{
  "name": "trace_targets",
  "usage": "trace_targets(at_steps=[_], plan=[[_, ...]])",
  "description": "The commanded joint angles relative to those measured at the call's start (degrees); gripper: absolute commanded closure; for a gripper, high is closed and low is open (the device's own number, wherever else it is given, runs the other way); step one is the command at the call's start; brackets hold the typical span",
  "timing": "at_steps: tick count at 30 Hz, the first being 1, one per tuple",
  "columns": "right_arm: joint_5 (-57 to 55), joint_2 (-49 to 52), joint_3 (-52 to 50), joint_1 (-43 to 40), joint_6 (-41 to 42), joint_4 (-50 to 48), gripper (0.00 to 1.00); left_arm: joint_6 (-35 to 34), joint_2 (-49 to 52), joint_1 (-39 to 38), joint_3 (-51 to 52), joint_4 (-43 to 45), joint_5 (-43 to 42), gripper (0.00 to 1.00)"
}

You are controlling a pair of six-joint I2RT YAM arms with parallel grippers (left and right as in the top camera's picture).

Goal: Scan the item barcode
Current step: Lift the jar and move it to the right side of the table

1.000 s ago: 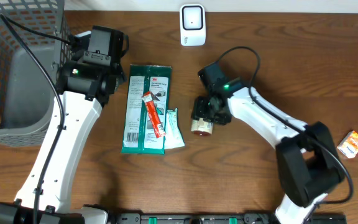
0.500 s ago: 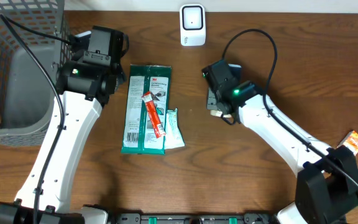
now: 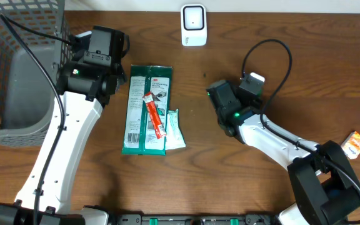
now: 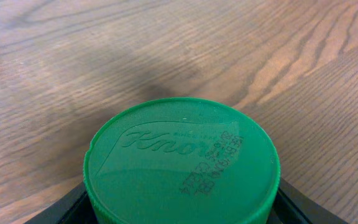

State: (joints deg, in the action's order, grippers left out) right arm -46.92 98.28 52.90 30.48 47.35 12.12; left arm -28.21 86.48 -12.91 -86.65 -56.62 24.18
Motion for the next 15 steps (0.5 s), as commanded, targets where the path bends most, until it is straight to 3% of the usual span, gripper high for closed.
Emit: trace_targets(at_steps=[1, 4, 7, 12, 15], plan=[[0.1, -0.8, -1.3, -1.0, 1.5, -1.0, 0.52, 0.7, 0.3, 0.1, 0.3, -0.2, 0.9, 0.18], [1.4, -0.8, -1.6, -1.1, 1.5, -1.0, 0.48, 0.7, 0.3, 0.1, 0.3, -0.2, 0.9, 0.18], [2.5, -0.8, -1.6, -1.1, 1.4, -0.8, 0.34, 0.7, 0.3, 0.1, 0.3, -0.2, 0.9, 0.18], [5.1, -0.8, -1.6, -1.1, 1.4, -0.5, 0.32, 0.7, 0.3, 0.1, 0.3, -0.2, 0.9, 0.18], [5.4, -0.8, -1.6, -1.1, 1.4, -0.5, 0.18, 0.8, 0.3, 0.1, 0.3, -0.2, 0.9, 0.18]])
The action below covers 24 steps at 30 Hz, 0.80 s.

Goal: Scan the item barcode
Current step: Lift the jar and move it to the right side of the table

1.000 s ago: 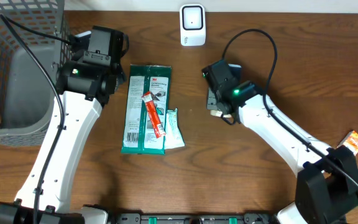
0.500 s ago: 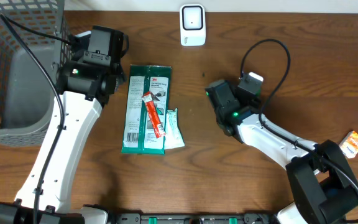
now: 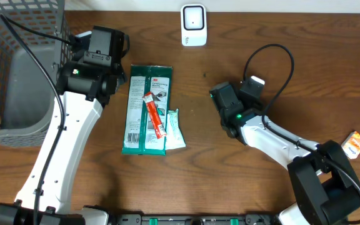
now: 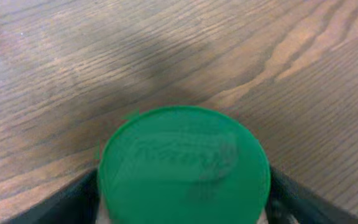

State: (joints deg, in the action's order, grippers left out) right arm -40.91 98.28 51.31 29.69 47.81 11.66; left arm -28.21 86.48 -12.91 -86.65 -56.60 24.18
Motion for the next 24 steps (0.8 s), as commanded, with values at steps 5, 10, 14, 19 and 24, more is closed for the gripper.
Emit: trace_targets(at_steps=[5, 10, 14, 19, 24], plan=[[2.3, -1.4, 0.0, -0.4, -6.4, 0.0, 0.06, 0.7, 0.3, 0.1, 0.3, -0.2, 0.9, 0.18], [8.9, -6.2, 0.0, -0.4, -12.7, 1.6, 0.07, 0.7, 0.3, 0.1, 0.3, -0.2, 0.9, 0.18], [10.0, -11.6, 0.0, -1.0, -12.7, 4.1, 0.10, 0.7, 0.3, 0.1, 0.3, -0.2, 0.9, 0.18], [26.6, -17.9, 2.6, -9.1, -12.7, 8.0, 0.27, 0.7, 0.3, 0.1, 0.3, -0.2, 0.9, 0.18], [45.4, -15.5, 14.8, -23.7, -12.0, 25.6, 0.32, 0.7, 0.3, 0.1, 0.3, -0.2, 0.9, 0.18]])
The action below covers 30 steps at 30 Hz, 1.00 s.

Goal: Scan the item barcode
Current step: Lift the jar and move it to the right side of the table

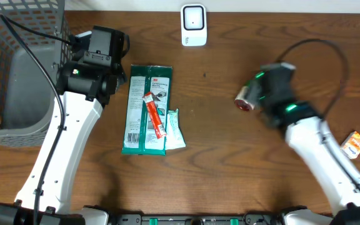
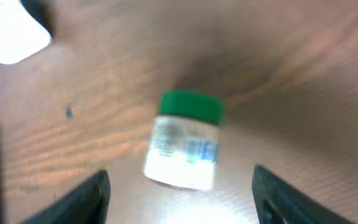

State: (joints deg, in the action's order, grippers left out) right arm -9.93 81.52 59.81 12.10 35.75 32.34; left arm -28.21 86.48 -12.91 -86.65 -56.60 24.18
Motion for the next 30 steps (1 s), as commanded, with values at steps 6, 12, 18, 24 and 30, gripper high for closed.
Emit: trace_targets(at_steps=[6, 12, 18, 24, 30], plan=[[33.0, 13.0, 17.3, -17.0, -10.8, 18.6, 0.10, 0.7, 0.3, 0.1, 0.3, -0.2, 0.9, 0.18], [37.2, 23.5, 17.3, -17.3, -9.5, 17.6, 0.08, 0.7, 0.3, 0.1, 0.3, -0.2, 0.9, 0.18], [37.2, 29.5, 17.3, -15.5, -7.8, 11.8, 0.15, 0.7, 0.3, 0.1, 0.3, -0.2, 0.9, 0.18], [34.6, 31.5, 17.2, -15.4, -2.8, 8.2, 0.18, 0.7, 0.3, 0.1, 0.3, -0.2, 0.9, 0.18], [34.0, 34.0, 16.9, -15.1, -2.3, 6.3, 0.19, 0.7, 0.3, 0.1, 0.3, -0.2, 0.9, 0.18]])
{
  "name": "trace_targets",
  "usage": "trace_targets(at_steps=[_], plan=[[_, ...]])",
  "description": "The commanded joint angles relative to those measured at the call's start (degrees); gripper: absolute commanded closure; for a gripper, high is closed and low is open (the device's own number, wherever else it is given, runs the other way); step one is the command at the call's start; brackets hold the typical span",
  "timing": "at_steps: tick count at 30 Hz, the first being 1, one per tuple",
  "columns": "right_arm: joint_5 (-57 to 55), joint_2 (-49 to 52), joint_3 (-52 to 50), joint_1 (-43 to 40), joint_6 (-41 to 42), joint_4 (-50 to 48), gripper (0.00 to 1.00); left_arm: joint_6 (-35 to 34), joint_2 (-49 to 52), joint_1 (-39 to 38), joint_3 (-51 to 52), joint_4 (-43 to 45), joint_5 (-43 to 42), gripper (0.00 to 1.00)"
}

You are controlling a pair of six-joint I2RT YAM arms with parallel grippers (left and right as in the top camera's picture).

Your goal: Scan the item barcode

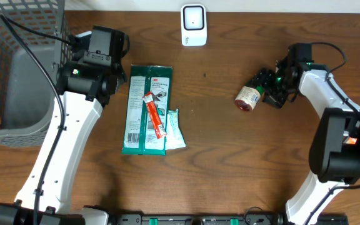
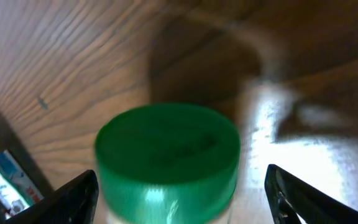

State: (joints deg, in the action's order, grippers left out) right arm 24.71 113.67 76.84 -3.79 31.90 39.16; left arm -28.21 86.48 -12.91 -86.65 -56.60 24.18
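Note:
A small jar (image 1: 247, 99) with a green cap (image 2: 168, 155) and a white label lies on its side on the wood table, right of centre. Its cap end points toward my right gripper (image 1: 269, 86). In the right wrist view that gripper (image 2: 179, 180) is open. Its two dark fingers (image 2: 73, 200) stand wide on either side of the cap without touching it. The white barcode scanner (image 1: 193, 25) stands at the table's back edge. My left gripper (image 1: 100, 45) sits beside the basket, its fingers hidden.
A green wipes pack (image 1: 146, 109) lies left of centre with a red sachet (image 1: 155, 114) on it and a pale sachet (image 1: 175, 129) at its side. A wire basket (image 1: 14, 69) fills the far left. The right arm's cable (image 1: 330, 47) loops near the back right.
The right gripper, then open and raised back from the lying jar, is now low at the jar's cap end with its fingers either side of the green cap. The jar lies where it was.
The right gripper first held the green-capped jar near the table's centre, and still did half a second later. Then the jar lay on its side further right, released, with the gripper open behind it. Now the open fingers straddle the cap. The left arm stayed still.

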Motion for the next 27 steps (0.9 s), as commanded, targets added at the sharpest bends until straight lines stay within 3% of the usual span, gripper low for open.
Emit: trace_targets(at_steps=[1, 4, 7, 12, 16, 23, 27], plan=[[-0.7, 2.3, -0.1, 1.0, 1.5, -1.0, 0.20, 0.7, 0.3, 0.1, 0.3, -0.2, 0.9, 0.18], [-0.9, 2.3, -0.1, 1.3, 1.4, -2.5, 0.29, 0.7, 0.3, 0.1, 0.3, -0.2, 0.9, 0.18], [-0.9, 1.6, 0.0, 1.1, 0.7, -3.9, 0.50, 0.7, 0.3, 0.1, 0.3, -0.2, 0.9, 0.18], [-1.2, -1.7, 0.0, 1.2, -2.2, -3.6, 0.55, 0.7, 0.3, 0.1, 0.3, -0.2, 0.9, 0.18], [-7.6, -8.4, 0.0, 2.2, -3.5, -0.7, 0.53, 0.7, 0.3, 0.1, 0.3, -0.2, 0.9, 0.18], [-30.1, -22.9, 0.0, 8.9, -1.2, 8.0, 0.55, 0.7, 0.3, 0.1, 0.3, -0.2, 0.9, 0.18], [-49.0, -30.1, 0.0, 18.3, 4.7, 11.9, 0.63, 0.7, 0.3, 0.1, 0.3, -0.2, 0.9, 0.18]])
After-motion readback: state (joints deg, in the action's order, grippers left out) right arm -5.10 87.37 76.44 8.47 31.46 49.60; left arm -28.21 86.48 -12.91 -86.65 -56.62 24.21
